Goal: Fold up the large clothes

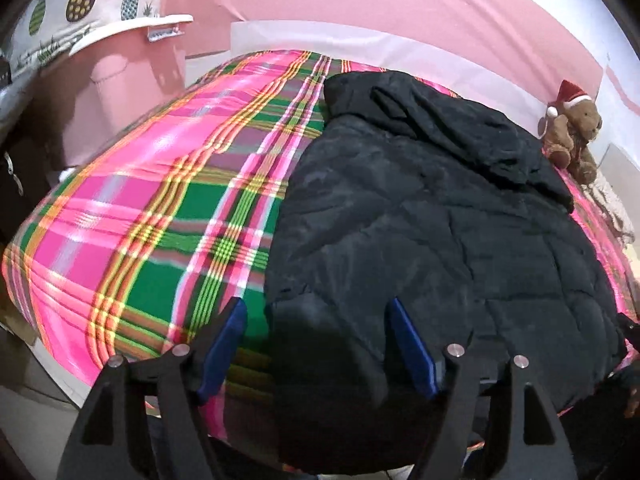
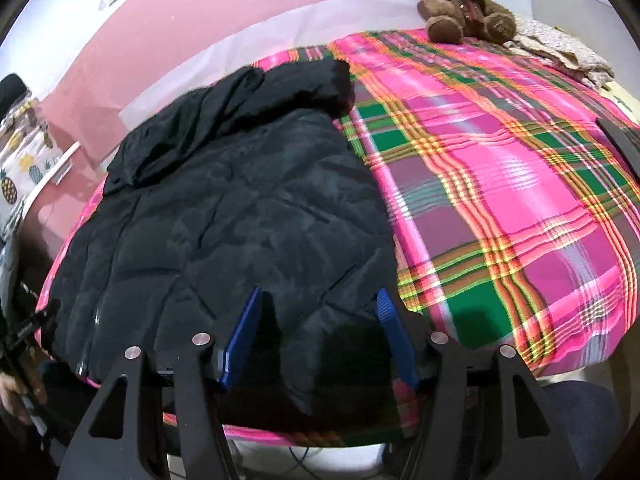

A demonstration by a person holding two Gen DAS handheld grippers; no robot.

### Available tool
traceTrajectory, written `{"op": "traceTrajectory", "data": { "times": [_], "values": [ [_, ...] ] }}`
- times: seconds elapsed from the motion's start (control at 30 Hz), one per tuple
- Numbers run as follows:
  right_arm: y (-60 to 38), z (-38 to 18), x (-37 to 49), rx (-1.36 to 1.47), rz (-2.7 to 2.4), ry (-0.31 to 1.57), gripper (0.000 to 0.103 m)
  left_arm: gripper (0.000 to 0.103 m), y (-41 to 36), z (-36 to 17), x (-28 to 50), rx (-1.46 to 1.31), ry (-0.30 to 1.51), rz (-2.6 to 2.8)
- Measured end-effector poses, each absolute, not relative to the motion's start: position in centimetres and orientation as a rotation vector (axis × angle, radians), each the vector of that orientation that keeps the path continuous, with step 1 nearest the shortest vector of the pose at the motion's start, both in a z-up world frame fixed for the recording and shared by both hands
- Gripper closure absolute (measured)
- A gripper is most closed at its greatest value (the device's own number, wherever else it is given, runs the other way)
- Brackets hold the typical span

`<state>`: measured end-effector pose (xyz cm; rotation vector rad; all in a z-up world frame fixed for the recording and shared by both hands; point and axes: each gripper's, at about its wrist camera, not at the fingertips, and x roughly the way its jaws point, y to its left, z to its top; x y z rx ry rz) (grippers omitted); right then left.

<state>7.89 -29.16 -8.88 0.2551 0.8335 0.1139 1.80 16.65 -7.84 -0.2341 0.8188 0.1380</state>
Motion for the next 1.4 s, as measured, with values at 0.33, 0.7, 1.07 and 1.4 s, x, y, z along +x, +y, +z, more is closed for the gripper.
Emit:
{"op": "traceTrajectory", "data": {
  "times": [0.33, 0.7, 1.07, 1.4],
  "values": [
    [-31.0, -10.7, 7.4, 0.406, 0.149, 0.904, 0.043, 0.027, 14.4, -8.9, 0.4, -0.245, 0.826, 0.065],
    [-29.9, -10.4, 7.0, 0.415, 0.211, 0.916, 0.083, 0.07, 13.2, -8.1, 0.9, -0.169, 0.806, 0.094],
    [-30.2, -3.2, 3.5, 0.416, 0.321, 0.734, 0.091, 0.084, 14.0, -0.8, -2.2, -0.26, 0.643, 0.008],
    [-31.4, 1.2, -1.2, 0.446, 0.351, 0.636, 0.091, 0.084, 15.1, 3.8, -7.1, -0.371, 0.563, -0.059]
  ]
}}
